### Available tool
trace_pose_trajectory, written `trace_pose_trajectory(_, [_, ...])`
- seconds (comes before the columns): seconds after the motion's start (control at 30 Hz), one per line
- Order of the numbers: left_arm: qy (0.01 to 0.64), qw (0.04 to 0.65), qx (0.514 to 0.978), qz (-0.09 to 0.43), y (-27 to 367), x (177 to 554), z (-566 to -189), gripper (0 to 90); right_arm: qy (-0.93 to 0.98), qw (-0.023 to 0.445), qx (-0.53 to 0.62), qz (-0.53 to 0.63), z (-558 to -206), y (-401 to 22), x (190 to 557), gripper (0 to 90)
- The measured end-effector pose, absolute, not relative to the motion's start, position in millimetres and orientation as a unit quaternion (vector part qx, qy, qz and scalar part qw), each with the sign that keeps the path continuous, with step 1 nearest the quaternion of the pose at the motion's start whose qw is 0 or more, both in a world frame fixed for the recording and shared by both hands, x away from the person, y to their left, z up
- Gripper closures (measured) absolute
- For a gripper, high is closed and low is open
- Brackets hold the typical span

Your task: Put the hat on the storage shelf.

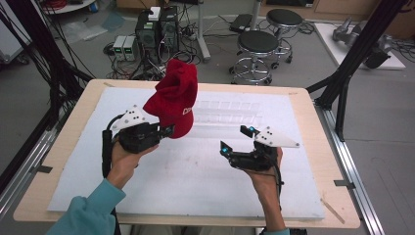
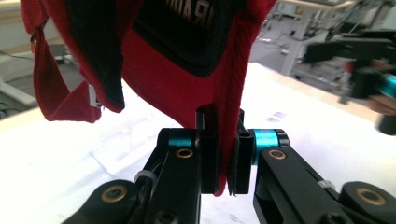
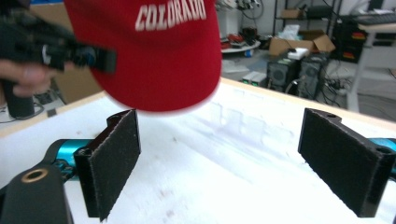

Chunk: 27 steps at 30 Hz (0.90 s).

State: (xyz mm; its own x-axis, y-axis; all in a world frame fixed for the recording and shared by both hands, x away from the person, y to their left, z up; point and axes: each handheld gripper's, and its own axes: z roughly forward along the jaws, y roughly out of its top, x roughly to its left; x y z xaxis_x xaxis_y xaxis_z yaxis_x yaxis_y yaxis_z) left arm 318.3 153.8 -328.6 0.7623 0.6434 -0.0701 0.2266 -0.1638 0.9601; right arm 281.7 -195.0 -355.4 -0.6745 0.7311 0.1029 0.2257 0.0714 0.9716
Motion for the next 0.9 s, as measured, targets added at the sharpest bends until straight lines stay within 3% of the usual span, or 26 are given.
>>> trace_pose_trajectory(0.63, [0.312, 0.551, 0.743, 0.217, 142, 378, -317, 85.3, 0.680, 0.236, 0.399, 0.569, -392, -249, 260, 11.5])
trace_pose_trajectory(0.9, [0.319, 0.535, 0.748, 0.227, 134, 397, -329, 85.3, 0.662, 0.259, 0.412, 0.570, -411, -264, 254, 10.9])
